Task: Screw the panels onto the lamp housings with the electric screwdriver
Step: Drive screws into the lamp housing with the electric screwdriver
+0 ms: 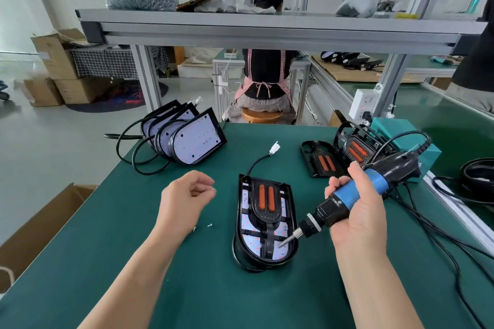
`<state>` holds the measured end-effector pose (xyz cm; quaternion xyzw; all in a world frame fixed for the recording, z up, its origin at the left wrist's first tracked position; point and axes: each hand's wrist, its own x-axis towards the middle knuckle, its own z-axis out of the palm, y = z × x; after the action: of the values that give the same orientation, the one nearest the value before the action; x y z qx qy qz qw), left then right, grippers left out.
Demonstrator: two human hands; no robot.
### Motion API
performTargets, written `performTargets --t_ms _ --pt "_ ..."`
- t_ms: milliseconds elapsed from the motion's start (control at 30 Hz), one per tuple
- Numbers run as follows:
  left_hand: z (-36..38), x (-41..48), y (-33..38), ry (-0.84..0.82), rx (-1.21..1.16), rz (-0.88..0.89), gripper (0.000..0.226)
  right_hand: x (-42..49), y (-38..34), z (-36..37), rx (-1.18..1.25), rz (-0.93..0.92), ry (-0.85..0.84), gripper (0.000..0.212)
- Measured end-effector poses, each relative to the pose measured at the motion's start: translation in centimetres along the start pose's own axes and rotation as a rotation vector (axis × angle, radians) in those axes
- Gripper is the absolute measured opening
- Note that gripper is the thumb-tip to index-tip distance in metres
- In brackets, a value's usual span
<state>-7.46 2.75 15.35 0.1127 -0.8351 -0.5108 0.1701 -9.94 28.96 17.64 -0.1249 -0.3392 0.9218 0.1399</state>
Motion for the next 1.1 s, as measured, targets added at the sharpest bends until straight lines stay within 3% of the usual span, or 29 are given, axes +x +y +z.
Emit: performTargets --t_ms 200,433,533,633,700,967,1100 --pt "2.3 -4.2 3.2 -0.27 -0.4 -0.089 0.021 -0.7 -1.4 1.6 0.131 -0.03 0.103 0.021" --pt "3.9 -6.5 4.8 -0.378 -0.432 -0.126 0.019 -1.5 -2.8 3.7 0.166 -0.07 0.121 0.023" --pt "4.1 -6.6 5.0 -0.375 -0.437 -0.146 0.016 -1.8 -2.6 3.7 0.145 -0.072 0.08 0.03" --pt "4.2 -6.6 5.0 -0.371 -0.449 -0.167 0.014 -2.4 -2.3 3.6 0.079 -0.069 -0.006 0.057" --pt "4.3 -6.6 4.9 -0.37 -0.455 -0.178 0.015 -2.5 -2.1 3.5 0.076 -0.08 -0.016 0.061" --pt "4.5 -6.5 4.8 -0.364 -0.476 -0.189 0.023 -2.5 -2.0 3.1 0.074 -0.091 -0.011 0.058" --pt "4.7 -6.7 4.8 -0.327 -0.431 -0.136 0.022 -1.7 -1.9 3.4 0.076 -0.071 0.113 0.022"
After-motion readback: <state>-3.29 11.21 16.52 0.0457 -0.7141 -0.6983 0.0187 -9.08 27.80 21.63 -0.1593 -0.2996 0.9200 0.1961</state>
